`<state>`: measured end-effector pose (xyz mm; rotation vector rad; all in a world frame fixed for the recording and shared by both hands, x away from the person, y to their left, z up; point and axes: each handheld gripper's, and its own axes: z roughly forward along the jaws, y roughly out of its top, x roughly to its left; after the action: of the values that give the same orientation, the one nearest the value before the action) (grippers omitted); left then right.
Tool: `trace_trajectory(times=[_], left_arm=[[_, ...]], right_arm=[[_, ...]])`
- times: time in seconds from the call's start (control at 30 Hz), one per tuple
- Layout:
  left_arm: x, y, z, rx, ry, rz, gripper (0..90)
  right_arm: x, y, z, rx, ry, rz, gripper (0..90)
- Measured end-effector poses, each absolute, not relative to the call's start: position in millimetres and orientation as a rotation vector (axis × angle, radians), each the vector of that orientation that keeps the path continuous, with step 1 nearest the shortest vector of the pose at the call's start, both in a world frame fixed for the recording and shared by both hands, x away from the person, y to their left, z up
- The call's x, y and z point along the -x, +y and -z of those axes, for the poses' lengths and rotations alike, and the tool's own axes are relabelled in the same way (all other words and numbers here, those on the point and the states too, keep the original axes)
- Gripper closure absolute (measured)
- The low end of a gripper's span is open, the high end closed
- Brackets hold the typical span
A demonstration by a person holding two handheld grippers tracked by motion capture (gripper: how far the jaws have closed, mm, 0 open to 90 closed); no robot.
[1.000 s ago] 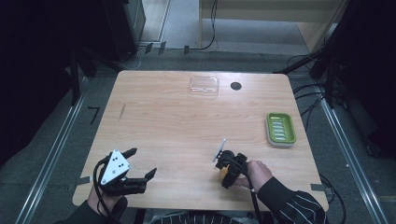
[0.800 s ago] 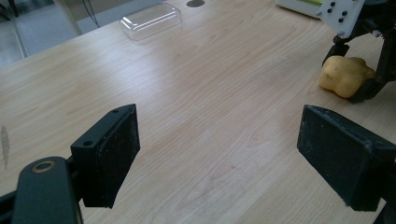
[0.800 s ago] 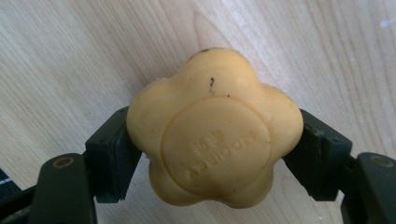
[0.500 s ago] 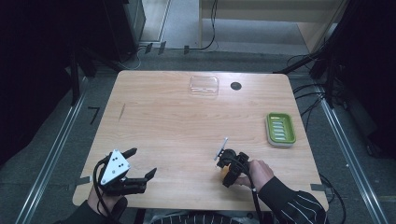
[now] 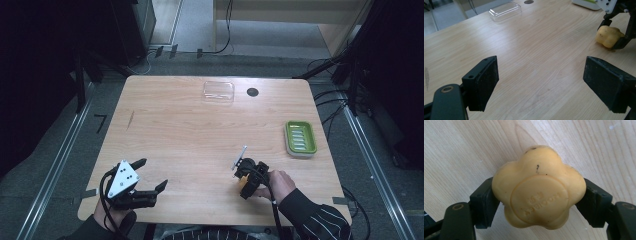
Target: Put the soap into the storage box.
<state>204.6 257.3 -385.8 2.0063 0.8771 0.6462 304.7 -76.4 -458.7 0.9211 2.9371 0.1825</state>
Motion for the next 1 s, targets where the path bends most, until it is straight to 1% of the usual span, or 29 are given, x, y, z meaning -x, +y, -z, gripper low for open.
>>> trace_trajectory(times=[0.63, 1.0], left_arm=[[-205, 257, 386, -2.005, 0.877, -0.645, 13.6], [-209, 257, 387, -2.007, 0.878, -0.637, 13.6]], right_arm=[[-312, -96, 450, -1.015, 2.885, -0.196, 25.9], [-320, -116, 444, -1.096, 2.838, -0.227, 25.9]])
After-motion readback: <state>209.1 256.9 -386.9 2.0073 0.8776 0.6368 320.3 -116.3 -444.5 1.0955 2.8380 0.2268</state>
